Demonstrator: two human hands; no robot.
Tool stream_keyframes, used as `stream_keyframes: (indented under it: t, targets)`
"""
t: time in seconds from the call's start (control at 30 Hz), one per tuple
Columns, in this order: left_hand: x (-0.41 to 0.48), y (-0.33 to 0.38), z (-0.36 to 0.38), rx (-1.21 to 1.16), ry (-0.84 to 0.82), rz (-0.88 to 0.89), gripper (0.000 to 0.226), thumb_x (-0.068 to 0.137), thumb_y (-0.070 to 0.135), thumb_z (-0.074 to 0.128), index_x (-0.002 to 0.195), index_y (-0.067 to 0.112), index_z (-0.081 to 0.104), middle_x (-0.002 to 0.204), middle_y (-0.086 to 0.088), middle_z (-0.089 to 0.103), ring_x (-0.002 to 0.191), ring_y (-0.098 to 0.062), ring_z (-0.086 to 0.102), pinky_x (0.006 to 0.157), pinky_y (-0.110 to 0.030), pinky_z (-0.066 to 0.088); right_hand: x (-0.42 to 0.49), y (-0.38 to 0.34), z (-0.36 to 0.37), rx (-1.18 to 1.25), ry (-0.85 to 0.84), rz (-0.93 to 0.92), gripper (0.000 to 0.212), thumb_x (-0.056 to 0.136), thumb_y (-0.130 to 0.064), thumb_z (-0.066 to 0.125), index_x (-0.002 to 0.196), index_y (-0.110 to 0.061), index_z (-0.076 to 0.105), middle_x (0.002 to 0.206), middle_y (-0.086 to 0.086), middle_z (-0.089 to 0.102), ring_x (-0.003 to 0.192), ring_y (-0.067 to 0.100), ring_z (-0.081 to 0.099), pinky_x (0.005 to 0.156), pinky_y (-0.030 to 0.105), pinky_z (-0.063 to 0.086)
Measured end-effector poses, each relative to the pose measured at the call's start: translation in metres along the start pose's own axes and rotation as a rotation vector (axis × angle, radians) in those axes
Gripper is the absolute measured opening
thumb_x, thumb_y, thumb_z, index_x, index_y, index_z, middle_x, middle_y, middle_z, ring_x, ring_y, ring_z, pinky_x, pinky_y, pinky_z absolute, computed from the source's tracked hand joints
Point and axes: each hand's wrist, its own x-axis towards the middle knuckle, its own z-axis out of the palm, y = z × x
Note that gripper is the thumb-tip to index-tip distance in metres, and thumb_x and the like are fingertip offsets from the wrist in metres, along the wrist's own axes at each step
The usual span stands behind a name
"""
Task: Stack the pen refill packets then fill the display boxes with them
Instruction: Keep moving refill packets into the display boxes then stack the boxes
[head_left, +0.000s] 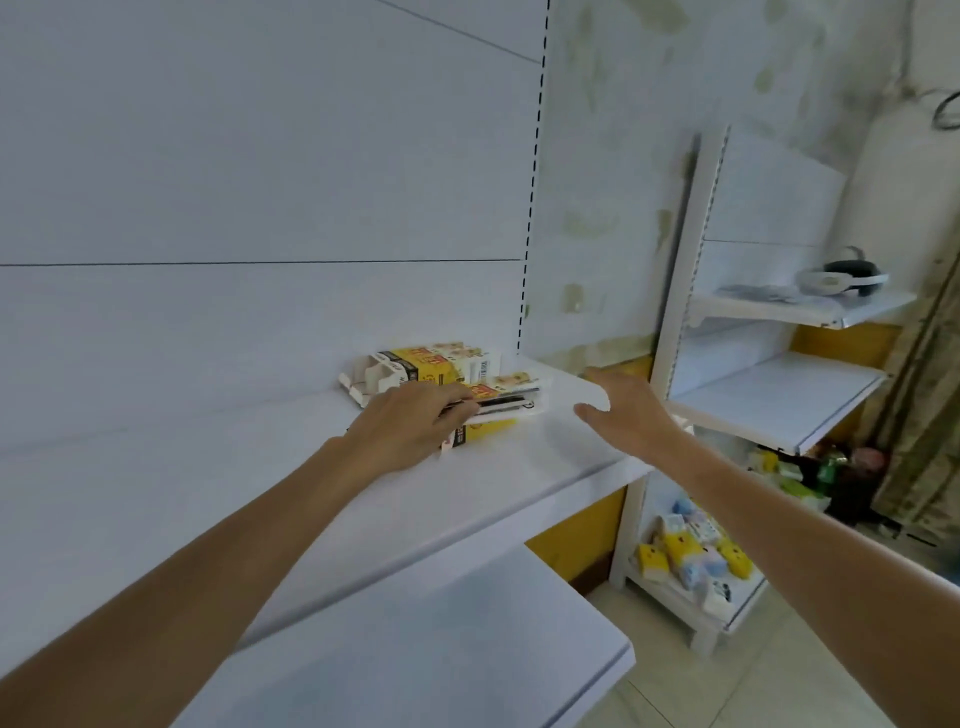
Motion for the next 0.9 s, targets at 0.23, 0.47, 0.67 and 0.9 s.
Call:
stream_keyframes:
  t: [0.23, 0.47, 0.67, 0.9]
  targets:
    - [-0.005, -0.052, -0.023, 0.046, 0.055, -0.283, 0.047, 0.093, 0.054, 0.023, 0.110, 0.030, 0.059, 0.100, 0.004, 0.064, 0.093, -0.022, 0.057, 0.077, -0.033, 0.042, 0.065, -0.029, 0.034, -0.122, -0.186, -0.383, 0.072, 0.080, -0.050, 0.065, 0.142, -0.029, 0.035, 0.148, -0.003, 0.035, 0.137, 0.019, 0.024, 0.111, 0.046, 0.024]
    - [-0.041, -0.087, -0.032, 0.122, 0.060, -0.511, 0.021, 0.097, 0.039, 0.035, 0.082, 0.036, 0.050, 0.068, 0.012, 0.052, 0.068, -0.014, 0.049, 0.060, -0.028, 0.034, 0.109, -0.047, 0.063, -0.045, -0.351, -0.539, 0.066, 0.079, -0.060, 0.058, 0.137, -0.034, 0.042, 0.142, -0.009, 0.045, 0.130, 0.015, 0.038, 0.108, 0.042, 0.028]
    - [-0.040, -0.071, -0.017, 0.191, 0.105, -0.652, 0.021, 0.094, 0.041, 0.040, 0.085, 0.031, 0.056, 0.071, 0.010, 0.055, 0.071, -0.018, 0.052, 0.059, -0.028, 0.034, 0.127, -0.040, 0.076, -0.125, -0.303, -0.714, 0.066, 0.082, -0.069, 0.044, 0.137, -0.033, 0.040, 0.133, -0.006, 0.053, 0.121, 0.015, 0.047, 0.098, 0.035, 0.035]
    - [-0.040, -0.058, -0.004, -0.003, 0.096, -0.808, 0.028, 0.094, 0.039, 0.042, 0.071, 0.028, 0.053, 0.067, 0.002, 0.053, 0.064, -0.017, 0.047, 0.060, -0.030, 0.034, 0.139, -0.029, 0.091, -0.211, -0.183, -0.855, 0.078, 0.075, -0.080, 0.021, 0.135, -0.034, 0.036, 0.121, -0.008, 0.056, 0.112, 0.014, 0.050, 0.088, 0.031, 0.035]
